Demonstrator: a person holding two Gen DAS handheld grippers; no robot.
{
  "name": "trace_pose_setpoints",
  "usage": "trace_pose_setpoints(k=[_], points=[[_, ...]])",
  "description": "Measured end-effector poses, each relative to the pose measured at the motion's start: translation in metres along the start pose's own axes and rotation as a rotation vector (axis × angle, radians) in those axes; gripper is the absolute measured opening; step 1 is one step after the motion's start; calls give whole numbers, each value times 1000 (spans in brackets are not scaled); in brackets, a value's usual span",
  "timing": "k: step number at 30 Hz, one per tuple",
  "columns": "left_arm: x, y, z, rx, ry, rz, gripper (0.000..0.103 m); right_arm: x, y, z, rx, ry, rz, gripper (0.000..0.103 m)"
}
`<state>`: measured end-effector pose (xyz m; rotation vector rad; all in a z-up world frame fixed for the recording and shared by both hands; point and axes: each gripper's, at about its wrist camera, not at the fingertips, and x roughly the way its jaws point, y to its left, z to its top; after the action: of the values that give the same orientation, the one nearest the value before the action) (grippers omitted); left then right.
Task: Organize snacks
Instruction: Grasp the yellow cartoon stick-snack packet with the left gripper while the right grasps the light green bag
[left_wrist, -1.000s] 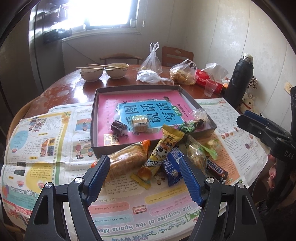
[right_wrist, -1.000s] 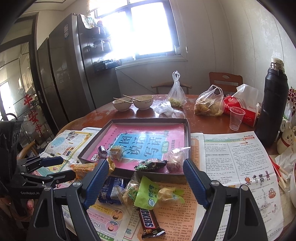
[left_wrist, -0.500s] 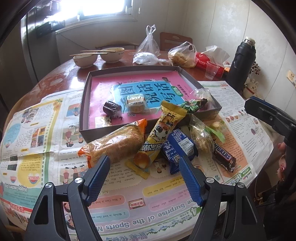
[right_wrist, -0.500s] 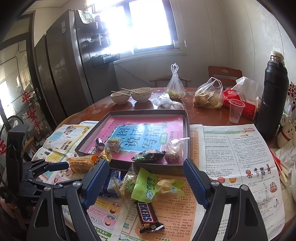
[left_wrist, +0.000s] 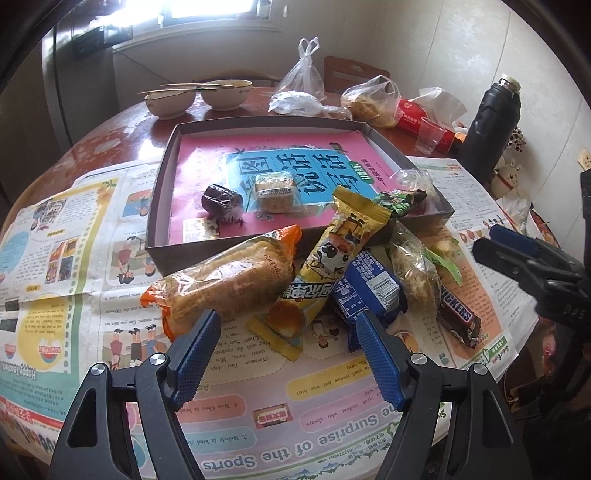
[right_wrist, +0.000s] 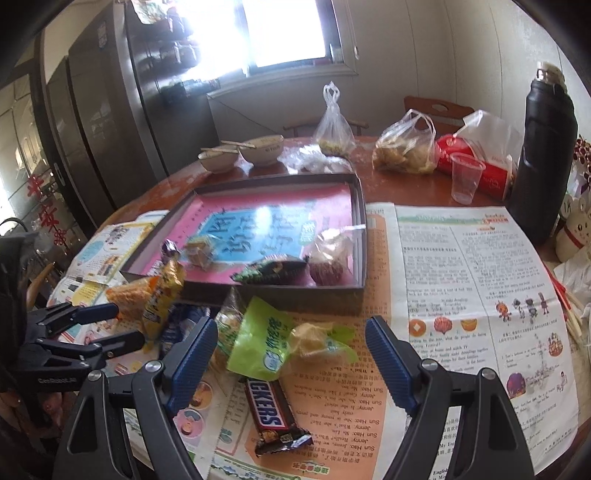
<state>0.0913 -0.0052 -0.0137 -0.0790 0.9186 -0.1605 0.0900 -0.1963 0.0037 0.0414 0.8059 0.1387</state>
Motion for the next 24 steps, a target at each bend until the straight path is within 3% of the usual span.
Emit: trace_pose_setpoints(k=[11, 18, 24], points=[[9, -10, 4, 30, -25, -26, 61, 29, -17, -12, 50, 77, -18, 81], [18, -10, 7, 22, -24, -49, 58, 43, -21, -17, 54, 100, -6, 58], [24, -9, 9, 9, -21, -64, 58, 49, -15, -18, 40, 89, 20, 49]])
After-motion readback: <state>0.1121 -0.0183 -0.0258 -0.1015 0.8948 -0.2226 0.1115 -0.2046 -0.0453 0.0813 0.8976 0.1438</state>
